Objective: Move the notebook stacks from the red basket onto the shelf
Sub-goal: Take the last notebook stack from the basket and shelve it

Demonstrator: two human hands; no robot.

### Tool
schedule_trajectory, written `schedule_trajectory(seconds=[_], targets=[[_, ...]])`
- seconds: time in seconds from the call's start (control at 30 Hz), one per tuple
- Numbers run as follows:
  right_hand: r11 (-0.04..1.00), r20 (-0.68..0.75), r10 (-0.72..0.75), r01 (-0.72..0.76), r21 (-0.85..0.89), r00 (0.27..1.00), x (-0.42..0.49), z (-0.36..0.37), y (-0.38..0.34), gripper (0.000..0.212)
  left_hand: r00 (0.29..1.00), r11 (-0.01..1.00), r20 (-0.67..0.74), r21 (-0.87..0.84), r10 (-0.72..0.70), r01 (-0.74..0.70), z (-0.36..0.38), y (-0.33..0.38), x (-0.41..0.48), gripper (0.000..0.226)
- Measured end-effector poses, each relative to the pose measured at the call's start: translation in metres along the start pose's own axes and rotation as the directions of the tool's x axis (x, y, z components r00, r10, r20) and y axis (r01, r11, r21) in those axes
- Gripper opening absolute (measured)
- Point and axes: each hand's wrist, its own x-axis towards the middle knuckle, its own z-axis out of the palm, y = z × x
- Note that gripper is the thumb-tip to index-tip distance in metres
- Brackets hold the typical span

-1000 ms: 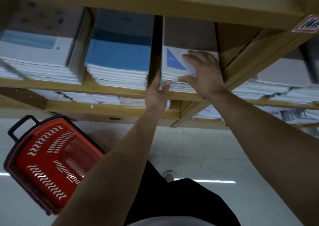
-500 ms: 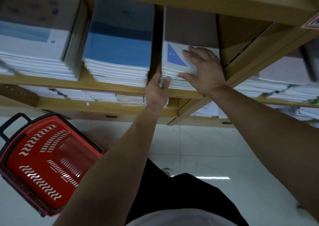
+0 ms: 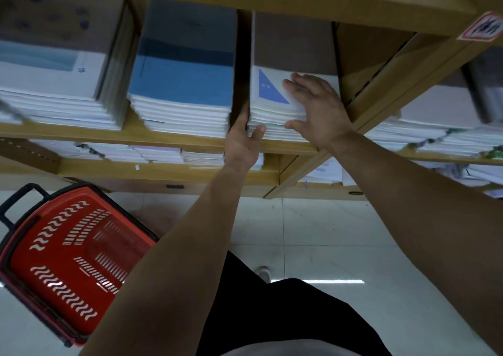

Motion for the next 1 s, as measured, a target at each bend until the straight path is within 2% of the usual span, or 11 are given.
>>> schedule_trajectory(seconds=[0.27,0.5,0.8,1.0], targets=[[0.999,-0.013,-0.031,0.031,0.006,0.999,0.000,0.004,0.003,0.082,0.997,0.998,-0.072,-0.061,0.012,-0.017,0.005,-0.002,0.001,0.062],[0.999,-0.030,-0.045,0.045,0.008,0.999,0.001,0.003,0.002,0.079,0.987,1.000,-0.160,0.001,0.012,-0.012,0.013,-0.002,0.003,0.061],[0.998,0.027,0.026,-0.028,0.056,0.999,0.000,-0.008,-0.006,0.081,0.999,0.999,-0.019,0.020,-0.049,0.049,0.004,0.001,-0.005,0.064],[0.990,0.094,0.053,-0.065,0.129,0.994,0.002,-0.020,-0.009,0.083,0.989,0.989,0.127,0.134,-0.079,0.062,-0.016,0.015,-0.013,0.068]])
